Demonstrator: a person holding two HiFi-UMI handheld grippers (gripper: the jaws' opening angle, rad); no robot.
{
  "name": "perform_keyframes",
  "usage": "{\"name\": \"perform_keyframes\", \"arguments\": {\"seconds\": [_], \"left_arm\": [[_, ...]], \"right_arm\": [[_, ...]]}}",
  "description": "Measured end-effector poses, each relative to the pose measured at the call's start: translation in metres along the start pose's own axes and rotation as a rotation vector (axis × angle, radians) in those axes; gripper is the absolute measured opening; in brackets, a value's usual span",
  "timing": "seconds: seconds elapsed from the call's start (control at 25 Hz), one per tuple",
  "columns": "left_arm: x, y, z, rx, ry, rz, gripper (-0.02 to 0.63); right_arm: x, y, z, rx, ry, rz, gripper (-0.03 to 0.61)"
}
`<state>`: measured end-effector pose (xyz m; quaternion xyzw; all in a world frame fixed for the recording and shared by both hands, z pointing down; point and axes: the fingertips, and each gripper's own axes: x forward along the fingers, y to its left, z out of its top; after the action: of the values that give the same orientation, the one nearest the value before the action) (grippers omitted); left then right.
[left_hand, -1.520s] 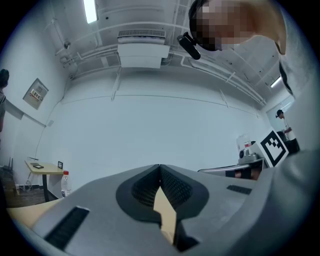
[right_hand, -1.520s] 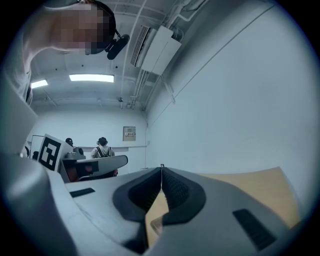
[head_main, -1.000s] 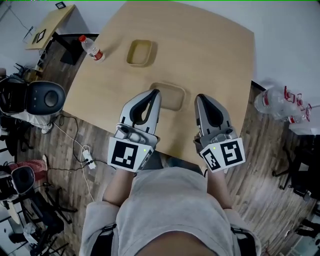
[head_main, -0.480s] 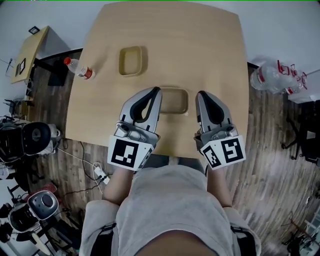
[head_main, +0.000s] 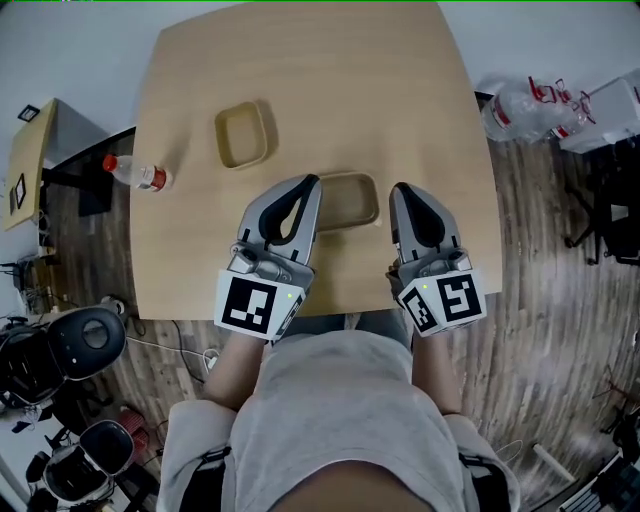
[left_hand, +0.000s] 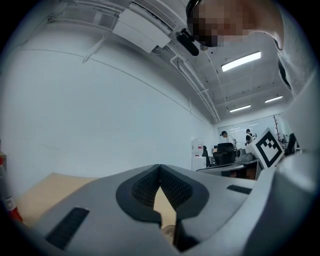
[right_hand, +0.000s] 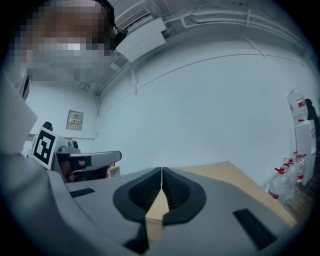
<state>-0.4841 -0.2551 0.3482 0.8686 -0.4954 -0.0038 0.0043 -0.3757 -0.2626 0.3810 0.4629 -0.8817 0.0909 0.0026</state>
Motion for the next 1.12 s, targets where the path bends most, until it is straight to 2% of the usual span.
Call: {"name": "perform_keyframes", "arguments": {"seconds": [0.36, 0.68, 1.12], "left_arm": [[0.004, 0.004, -0.031, -0.06, 0.038, -0.063, 0.015], [0.005, 0.012, -0.053, -0.091, 0.078, -0.063, 0.015], [0.0, 0.023, -0.07, -0.122, 0.118, -0.026, 0.015]], "right_arm": [[0.004, -0.005, -0.038, 0.014, 0.093, -0.081, 0.011], [0.019, -0.03, -0.092, 0.018, 0.272, -0.142, 0.012], [0.037, -0.052, -0.17, 0.142, 0.501, -0.124, 0.012]]}}
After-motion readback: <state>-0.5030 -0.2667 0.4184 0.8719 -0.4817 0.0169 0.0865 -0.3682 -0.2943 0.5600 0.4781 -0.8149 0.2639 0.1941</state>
